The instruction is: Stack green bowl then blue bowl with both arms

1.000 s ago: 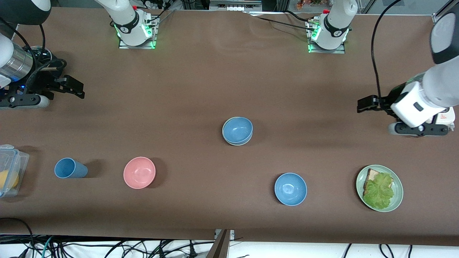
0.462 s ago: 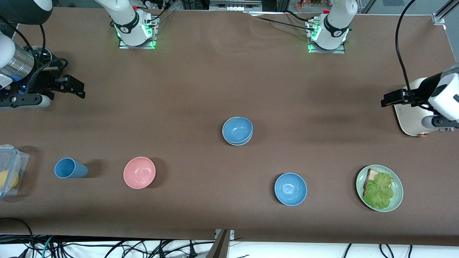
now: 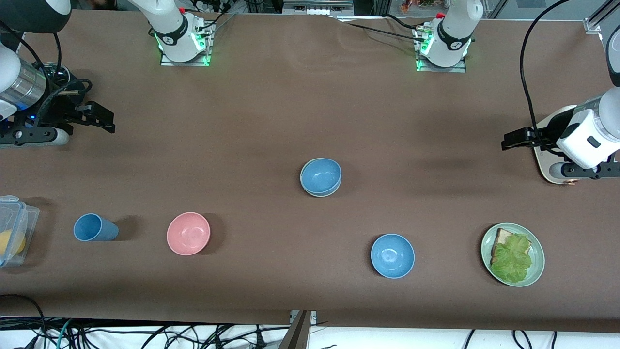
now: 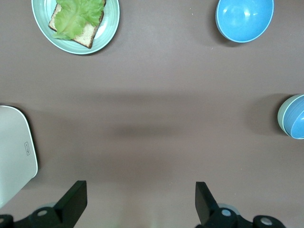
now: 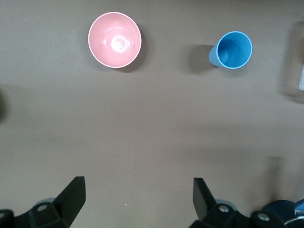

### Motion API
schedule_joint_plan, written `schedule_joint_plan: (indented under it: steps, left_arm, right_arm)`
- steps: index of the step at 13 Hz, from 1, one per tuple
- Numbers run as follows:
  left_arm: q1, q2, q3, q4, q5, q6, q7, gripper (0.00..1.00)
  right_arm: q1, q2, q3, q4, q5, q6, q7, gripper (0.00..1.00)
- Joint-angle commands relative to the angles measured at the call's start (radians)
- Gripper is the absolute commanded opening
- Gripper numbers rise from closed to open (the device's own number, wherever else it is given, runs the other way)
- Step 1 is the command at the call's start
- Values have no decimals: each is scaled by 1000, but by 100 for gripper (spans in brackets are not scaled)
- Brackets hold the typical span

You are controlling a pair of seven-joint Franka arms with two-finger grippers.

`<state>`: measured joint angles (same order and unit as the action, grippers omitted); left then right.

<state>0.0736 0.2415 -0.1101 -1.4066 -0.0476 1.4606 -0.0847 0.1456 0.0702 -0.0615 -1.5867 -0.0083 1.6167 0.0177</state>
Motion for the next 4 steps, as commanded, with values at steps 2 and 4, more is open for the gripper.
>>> schedule_joint_plan:
  steps: [2,4]
  left_arm:
    - [2,-13,-6,-9,25,12,13,100]
    - [2,-13,-8,-9,20,12,10,100]
  right_arm:
    - [-3,-4,8,8,-13,-6,-19,100]
    - [-3,-4,8,8,-13,-6,-19,100]
